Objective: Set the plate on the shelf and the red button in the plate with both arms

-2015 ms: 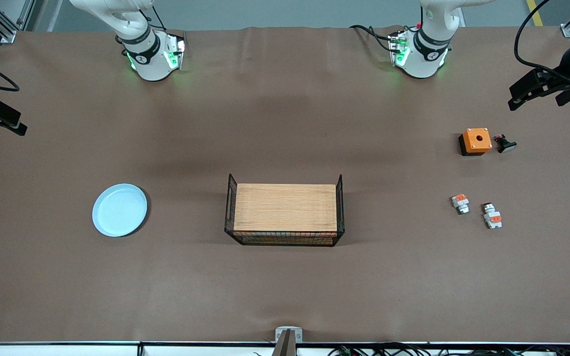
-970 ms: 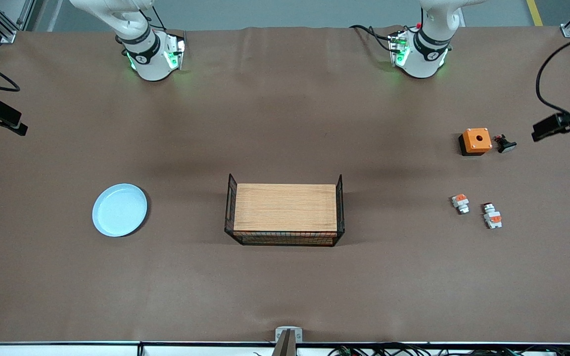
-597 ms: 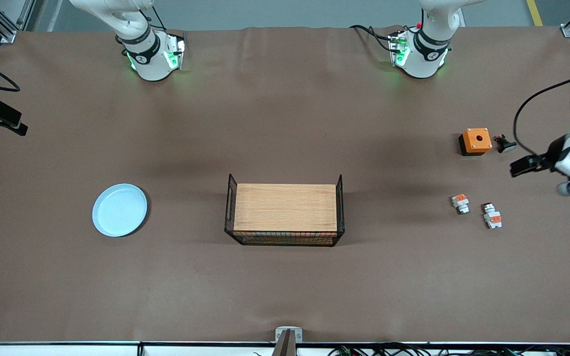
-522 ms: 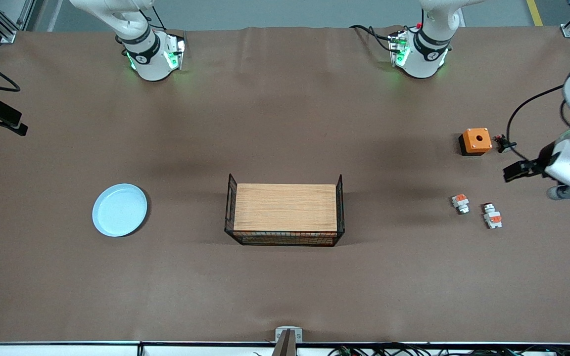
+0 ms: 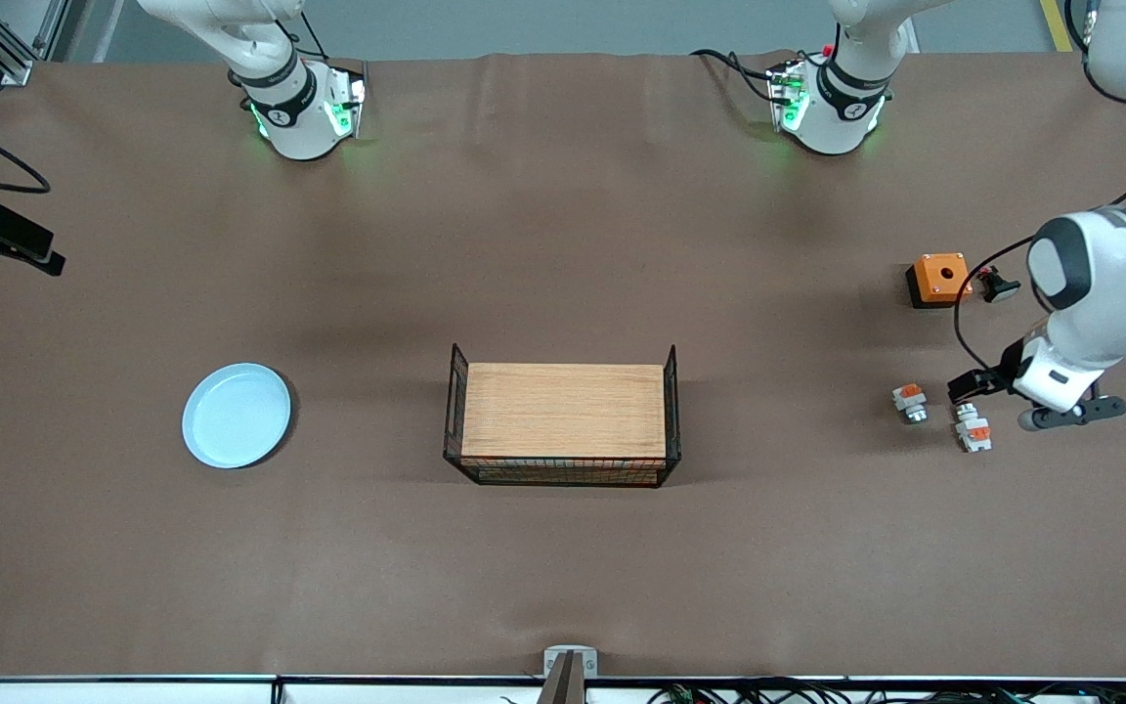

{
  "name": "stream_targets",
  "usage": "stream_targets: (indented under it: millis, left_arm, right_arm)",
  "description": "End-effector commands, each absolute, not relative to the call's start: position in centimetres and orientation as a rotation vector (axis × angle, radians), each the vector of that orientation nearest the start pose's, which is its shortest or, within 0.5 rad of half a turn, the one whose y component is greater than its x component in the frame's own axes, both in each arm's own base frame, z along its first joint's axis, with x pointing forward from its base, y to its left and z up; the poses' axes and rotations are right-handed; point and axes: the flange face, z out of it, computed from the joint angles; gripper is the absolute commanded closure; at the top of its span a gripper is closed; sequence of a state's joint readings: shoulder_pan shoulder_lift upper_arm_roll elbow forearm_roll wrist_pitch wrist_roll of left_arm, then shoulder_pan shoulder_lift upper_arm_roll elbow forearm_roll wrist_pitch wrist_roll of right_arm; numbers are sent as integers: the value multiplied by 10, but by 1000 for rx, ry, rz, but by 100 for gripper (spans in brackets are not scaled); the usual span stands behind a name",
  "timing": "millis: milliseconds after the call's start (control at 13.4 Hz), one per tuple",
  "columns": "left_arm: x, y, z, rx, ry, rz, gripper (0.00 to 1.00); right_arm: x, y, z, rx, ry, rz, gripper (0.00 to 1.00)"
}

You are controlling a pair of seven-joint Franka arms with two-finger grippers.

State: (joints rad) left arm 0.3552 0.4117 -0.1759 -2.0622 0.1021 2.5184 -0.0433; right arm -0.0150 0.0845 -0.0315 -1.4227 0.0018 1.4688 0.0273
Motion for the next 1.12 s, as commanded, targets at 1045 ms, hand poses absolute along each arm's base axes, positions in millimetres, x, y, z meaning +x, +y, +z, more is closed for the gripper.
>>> stream_targets:
  millis: [1045]
  left_arm:
    - [630,147,179,-3136,-272,-85,39]
  right_arm:
    - [628,-114,280,-3141,181,162,0]
